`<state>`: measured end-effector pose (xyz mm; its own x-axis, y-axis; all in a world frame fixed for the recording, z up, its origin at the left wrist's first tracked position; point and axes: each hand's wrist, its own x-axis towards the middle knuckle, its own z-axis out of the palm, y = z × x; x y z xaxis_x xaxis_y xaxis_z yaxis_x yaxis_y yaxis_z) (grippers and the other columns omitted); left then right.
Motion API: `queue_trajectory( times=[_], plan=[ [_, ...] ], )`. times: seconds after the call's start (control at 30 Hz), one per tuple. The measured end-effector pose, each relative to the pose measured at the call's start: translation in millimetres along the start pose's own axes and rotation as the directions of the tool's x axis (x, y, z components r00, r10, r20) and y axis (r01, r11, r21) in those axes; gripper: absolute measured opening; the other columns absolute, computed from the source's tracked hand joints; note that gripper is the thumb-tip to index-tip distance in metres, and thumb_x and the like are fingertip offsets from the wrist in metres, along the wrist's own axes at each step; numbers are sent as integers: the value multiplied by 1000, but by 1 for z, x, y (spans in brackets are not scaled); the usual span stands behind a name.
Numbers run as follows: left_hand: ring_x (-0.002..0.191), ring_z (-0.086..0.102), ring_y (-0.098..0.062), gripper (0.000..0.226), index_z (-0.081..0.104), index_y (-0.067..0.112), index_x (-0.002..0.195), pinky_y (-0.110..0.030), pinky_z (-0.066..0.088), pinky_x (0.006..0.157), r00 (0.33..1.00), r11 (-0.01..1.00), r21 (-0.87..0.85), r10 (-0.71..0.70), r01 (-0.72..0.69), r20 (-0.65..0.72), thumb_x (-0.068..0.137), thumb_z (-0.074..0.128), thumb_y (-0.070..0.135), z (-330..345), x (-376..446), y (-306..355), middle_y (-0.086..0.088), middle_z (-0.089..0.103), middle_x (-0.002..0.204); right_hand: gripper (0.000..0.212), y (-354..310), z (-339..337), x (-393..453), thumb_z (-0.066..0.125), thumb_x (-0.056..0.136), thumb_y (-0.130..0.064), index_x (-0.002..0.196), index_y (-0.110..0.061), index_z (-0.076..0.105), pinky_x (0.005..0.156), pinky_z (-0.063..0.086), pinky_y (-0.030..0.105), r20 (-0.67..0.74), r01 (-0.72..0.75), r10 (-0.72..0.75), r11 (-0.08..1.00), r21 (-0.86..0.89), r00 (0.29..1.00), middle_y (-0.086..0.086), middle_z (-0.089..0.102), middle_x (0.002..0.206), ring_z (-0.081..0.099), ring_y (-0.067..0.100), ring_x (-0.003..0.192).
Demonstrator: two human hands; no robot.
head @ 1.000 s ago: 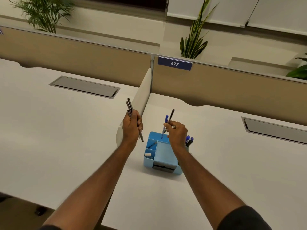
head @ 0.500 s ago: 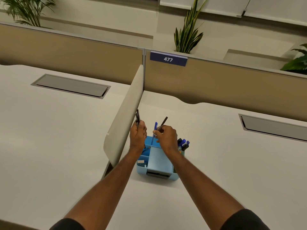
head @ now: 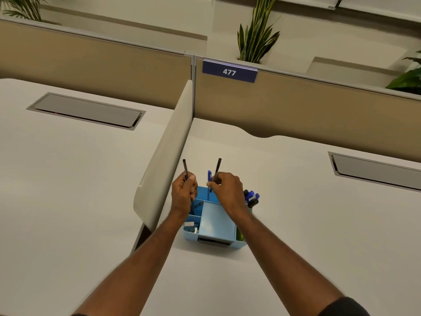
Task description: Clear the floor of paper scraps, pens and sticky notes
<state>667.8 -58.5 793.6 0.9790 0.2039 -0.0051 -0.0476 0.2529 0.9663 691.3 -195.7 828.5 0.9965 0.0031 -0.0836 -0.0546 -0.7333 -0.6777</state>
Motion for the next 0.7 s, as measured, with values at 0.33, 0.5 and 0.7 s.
queue_trajectory(
  times=[0.33, 0.5, 0.7],
  plan=[
    [57, 58, -21, 54, 67, 5, 84, -32, 50, 58, 990, 989, 42, 139, -139, 9, 98, 39, 49, 0, -4, 1, -12, 64, 66, 12, 3, -8, -1, 77, 83, -26, 91, -17, 78, 66, 44, 26, 103, -79, 91, 990, -116, 990, 3, 77, 91, 65, 15, 77],
    [85, 67, -26, 49, 67, 18, 106, -31, 53, 74, 980, 974, 140, 188, -179, -59, 97, 35, 54, 0, 2, 5, -10, 72, 98, 24, 6, -14, 0, 80, 82, -24, 104, -19, 76, 76, 48, 25, 158, -99, 112, 991, -93, 981, 3, 74, 110, 65, 13, 90],
    [103, 65, -7, 49, 63, 20, 117, -13, 49, 86, 975, 933, 292, 221, -209, -6, 95, 36, 55, -1, 6, 13, 2, 69, 110, 24, -3, -29, -6, 71, 89, -30, 110, -19, 73, 88, 56, 34, 77, -72, 76, 996, -49, 994, 4, 73, 117, 67, 16, 100]
  ],
)
